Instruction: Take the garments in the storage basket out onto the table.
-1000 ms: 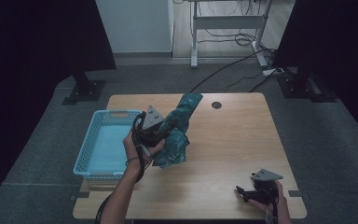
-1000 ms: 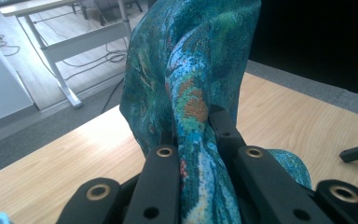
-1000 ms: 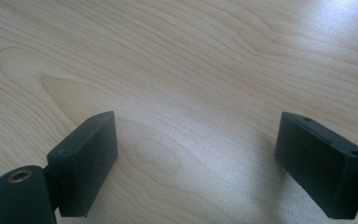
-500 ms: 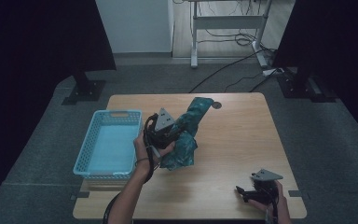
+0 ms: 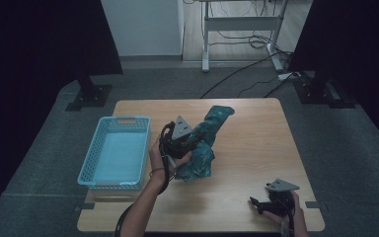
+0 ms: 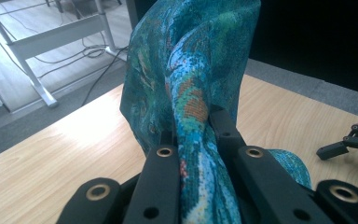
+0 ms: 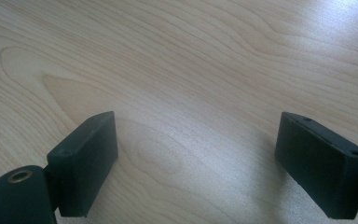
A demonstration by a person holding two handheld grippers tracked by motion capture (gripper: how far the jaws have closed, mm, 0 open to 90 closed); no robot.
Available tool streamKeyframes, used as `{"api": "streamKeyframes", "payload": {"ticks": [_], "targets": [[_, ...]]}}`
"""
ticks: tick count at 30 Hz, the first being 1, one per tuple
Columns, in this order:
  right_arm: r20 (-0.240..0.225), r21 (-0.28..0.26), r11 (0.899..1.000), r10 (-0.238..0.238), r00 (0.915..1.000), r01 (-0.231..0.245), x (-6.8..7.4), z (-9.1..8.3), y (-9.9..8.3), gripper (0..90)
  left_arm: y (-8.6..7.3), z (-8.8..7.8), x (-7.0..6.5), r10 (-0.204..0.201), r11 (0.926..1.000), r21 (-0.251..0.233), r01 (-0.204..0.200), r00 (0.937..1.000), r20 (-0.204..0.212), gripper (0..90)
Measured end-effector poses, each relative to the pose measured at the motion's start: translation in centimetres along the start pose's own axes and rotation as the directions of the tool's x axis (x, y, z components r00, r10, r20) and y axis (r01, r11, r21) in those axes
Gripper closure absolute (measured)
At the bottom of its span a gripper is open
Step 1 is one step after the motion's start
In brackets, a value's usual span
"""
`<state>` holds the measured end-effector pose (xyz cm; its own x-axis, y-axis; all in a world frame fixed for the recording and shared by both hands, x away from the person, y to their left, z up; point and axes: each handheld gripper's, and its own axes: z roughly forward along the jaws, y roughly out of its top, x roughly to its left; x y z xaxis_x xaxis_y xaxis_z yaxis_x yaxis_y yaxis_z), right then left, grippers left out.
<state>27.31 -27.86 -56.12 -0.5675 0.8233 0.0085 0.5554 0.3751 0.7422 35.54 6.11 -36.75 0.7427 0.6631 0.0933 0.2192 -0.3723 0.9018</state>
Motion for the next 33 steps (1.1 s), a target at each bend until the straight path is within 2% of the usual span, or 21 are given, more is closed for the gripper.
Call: {"api": "streamKeyframes", "payload": {"ticks": [8,24,33], "targets": [[0.000,0.000,1.000,-0.001,1.0000,0.001,0.0,0.0,0.0,12.5,-0.2,1.1,-0.8,0.000,1.0000,0.004,0.000,0.9999,0.017,82.9],[0.000,-0.002,1.000,-0.002,1.0000,0.002,0.0,0.0,0.0,12.5,-2.9,3.2,-1.8,-0.031,0.9985,0.047,0.029,0.9981,0.054,82.9],[-0.001,-0.002,1.000,-0.003,1.0000,0.003,0.0,0.0,0.0,12.5,-3.7,4.8,-2.4,-0.042,0.9974,0.063,0.037,0.9965,0.073,82.9]]}}
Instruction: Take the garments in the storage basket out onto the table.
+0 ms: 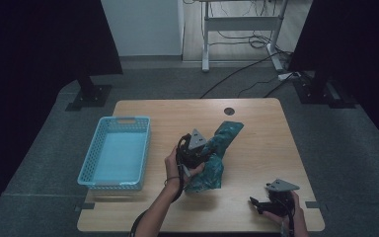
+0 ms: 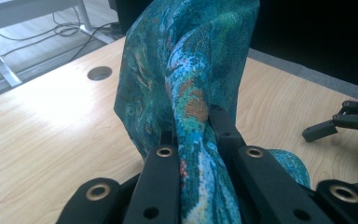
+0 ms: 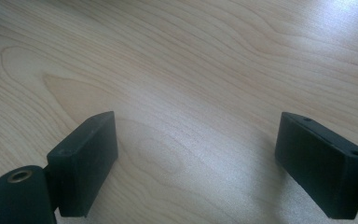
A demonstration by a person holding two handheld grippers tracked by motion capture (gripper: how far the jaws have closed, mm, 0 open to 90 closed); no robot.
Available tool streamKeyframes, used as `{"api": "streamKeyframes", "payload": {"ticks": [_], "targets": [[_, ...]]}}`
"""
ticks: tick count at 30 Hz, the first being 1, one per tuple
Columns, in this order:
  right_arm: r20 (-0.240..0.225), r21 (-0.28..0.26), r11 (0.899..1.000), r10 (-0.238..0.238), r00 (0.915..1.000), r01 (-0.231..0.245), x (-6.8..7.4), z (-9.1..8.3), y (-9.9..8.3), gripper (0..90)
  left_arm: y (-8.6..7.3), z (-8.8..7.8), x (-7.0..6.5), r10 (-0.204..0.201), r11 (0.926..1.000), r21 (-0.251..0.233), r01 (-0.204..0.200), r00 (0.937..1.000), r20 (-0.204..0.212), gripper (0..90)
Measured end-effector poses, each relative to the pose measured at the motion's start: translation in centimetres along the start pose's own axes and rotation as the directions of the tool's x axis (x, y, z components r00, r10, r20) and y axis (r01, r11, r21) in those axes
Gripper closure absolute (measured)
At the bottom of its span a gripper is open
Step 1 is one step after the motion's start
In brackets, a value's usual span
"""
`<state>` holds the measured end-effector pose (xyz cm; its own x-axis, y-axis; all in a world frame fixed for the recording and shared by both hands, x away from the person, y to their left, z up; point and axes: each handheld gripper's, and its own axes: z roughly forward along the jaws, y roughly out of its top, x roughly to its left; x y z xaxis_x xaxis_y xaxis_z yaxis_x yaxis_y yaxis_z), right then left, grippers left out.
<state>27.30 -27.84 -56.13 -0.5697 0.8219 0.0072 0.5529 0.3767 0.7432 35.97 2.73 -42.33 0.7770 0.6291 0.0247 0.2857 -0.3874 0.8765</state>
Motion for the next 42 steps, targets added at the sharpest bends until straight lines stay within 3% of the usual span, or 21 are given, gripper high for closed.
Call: {"api": "streamKeyframes", "payload": {"ticks": [11,26,35,42], "targets": [[-0.001,0.000,1.000,-0.004,1.0000,0.004,0.0,0.0,0.0,12.5,-2.0,2.1,-1.0,-0.014,0.9996,0.024,0.013,0.9995,0.028,82.8],[-0.001,0.001,1.000,-0.004,1.0000,0.004,0.0,0.0,0.0,12.5,-3.5,3.7,-0.7,-0.037,0.9979,0.053,0.036,0.9992,0.016,82.6],[-0.002,0.001,1.000,-0.003,1.0000,0.003,0.0,0.0,0.0,12.5,-6.3,5.9,-0.6,-0.073,0.9900,0.123,0.070,0.9972,0.020,82.5],[-0.002,0.001,1.000,-0.003,1.0000,0.003,0.0,0.0,0.0,12.5,-7.1,6.9,-0.4,-0.081,0.9847,0.156,0.078,0.9966,0.016,82.0]]}}
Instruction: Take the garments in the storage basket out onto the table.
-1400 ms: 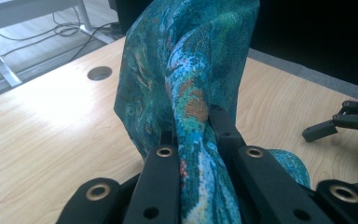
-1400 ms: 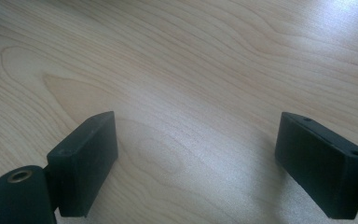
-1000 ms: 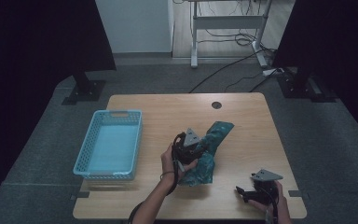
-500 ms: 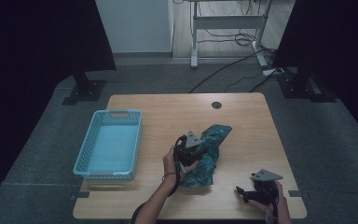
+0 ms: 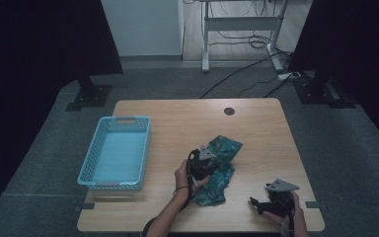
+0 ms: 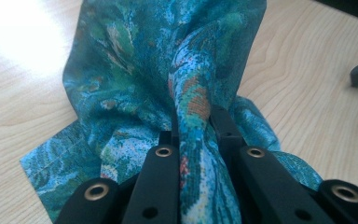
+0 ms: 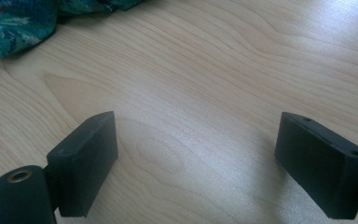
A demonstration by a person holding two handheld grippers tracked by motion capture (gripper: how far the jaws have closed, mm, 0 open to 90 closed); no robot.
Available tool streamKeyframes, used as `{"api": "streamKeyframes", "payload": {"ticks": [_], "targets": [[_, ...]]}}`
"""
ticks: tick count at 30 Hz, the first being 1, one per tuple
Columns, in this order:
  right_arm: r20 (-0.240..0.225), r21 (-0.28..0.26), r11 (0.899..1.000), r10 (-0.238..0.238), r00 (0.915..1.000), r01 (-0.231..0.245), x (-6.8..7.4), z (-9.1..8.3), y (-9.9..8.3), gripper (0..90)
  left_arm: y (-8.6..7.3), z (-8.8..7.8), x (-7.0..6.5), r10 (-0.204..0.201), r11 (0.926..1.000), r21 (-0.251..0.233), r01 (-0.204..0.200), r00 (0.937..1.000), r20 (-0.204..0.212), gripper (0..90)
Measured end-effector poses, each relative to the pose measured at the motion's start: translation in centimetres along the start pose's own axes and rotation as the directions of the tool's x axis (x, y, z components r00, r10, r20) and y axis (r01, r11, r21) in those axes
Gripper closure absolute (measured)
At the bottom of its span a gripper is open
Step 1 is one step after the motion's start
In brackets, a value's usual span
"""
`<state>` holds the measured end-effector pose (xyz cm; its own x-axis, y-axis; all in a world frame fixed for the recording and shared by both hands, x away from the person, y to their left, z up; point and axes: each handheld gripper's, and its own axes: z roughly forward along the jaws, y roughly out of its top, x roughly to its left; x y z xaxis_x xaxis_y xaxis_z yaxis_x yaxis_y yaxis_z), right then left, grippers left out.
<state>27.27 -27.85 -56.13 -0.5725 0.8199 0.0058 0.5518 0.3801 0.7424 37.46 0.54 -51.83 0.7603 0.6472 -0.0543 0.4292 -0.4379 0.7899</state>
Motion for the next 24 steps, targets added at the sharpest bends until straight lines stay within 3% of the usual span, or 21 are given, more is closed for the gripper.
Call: {"api": "streamKeyframes", "payload": {"ticks": [7,11,16,18,24], "targets": [[0.000,0.000,1.000,0.000,1.0000,0.000,0.0,0.0,0.0,12.5,-0.1,0.6,-0.1,-0.014,0.9998,0.013,0.014,0.9999,0.001,75.9],[0.001,0.000,1.000,0.001,1.0000,-0.001,0.0,0.0,0.0,12.5,0.1,0.3,-0.1,-0.026,0.9996,0.007,0.026,0.9996,-0.005,65.6],[0.005,0.000,1.000,0.006,1.0000,-0.006,0.0,0.0,0.0,12.5,0.1,-0.4,0.1,-0.066,0.9977,-0.014,0.066,0.9978,0.002,44.6],[0.008,0.000,1.000,0.009,0.9999,-0.009,0.0,0.0,0.0,12.5,0.1,-0.8,0.2,-0.058,0.9982,-0.019,0.058,0.9983,-0.005,35.9],[0.013,-0.001,1.000,0.013,0.9998,-0.013,0.0,0.1,0.1,12.5,0.2,-2.0,0.6,-0.076,0.9962,-0.041,0.076,0.9971,0.010,28.7]]}}
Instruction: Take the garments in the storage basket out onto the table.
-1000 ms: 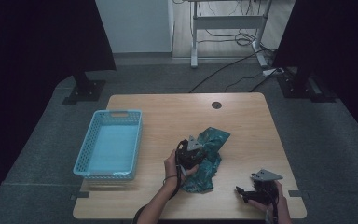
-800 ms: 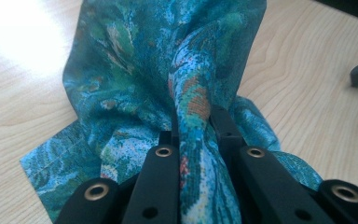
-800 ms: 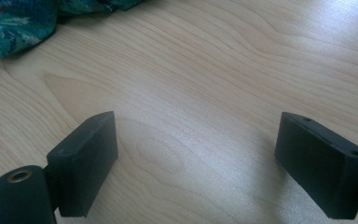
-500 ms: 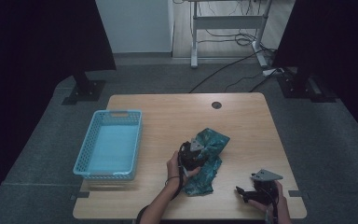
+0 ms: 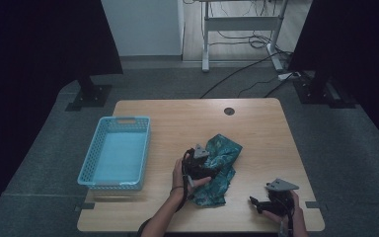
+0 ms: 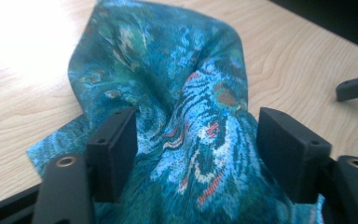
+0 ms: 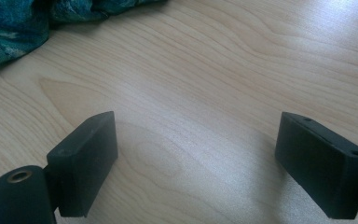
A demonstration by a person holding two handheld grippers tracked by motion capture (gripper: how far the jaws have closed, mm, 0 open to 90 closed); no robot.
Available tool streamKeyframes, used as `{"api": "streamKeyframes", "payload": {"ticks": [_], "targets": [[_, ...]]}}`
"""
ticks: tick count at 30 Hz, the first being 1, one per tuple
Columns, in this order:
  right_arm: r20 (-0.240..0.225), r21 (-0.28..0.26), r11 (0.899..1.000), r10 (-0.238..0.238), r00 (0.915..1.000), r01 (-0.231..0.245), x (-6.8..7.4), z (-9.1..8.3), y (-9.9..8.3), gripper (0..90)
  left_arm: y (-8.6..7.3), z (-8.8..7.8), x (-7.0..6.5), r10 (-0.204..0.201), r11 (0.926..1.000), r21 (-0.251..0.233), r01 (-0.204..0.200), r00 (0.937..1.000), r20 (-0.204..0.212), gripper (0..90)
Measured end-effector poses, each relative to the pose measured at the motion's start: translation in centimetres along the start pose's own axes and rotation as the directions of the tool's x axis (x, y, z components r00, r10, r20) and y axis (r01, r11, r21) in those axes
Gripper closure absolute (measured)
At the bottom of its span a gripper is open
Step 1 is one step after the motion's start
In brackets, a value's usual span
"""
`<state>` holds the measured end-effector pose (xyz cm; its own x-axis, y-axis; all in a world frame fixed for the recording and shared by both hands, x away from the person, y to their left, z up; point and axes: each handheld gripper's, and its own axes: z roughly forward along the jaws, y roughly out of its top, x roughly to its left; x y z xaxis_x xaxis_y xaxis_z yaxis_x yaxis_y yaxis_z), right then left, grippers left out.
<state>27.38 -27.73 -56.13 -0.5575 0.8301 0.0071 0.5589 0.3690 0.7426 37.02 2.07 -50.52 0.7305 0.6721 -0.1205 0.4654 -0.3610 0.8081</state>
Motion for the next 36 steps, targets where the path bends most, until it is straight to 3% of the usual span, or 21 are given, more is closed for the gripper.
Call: {"api": "streamKeyframes", "payload": {"ticks": [7,15,21,36], "targets": [[0.001,0.000,1.000,0.000,1.0000,0.000,0.0,0.0,0.0,12.5,0.7,-2.0,-1.1,0.044,0.9989,-0.015,-0.044,0.9990,-0.004,23.0],[-0.004,0.001,1.000,-0.004,1.0000,0.004,0.0,0.0,0.0,12.4,-0.1,-3.7,-1.6,0.058,0.9980,-0.023,-0.058,0.9982,-0.013,22.9],[-0.004,0.000,1.000,-0.004,1.0000,0.004,0.0,0.0,0.0,12.4,-2.0,-5.6,-2.1,0.072,0.9972,-0.020,-0.073,0.9972,-0.017,21.4],[-0.003,0.000,1.000,-0.004,1.0000,0.004,0.1,0.0,0.0,12.4,-8.6,-9.8,-1.2,0.042,0.9991,0.003,-0.042,0.9981,-0.046,21.3]]}}
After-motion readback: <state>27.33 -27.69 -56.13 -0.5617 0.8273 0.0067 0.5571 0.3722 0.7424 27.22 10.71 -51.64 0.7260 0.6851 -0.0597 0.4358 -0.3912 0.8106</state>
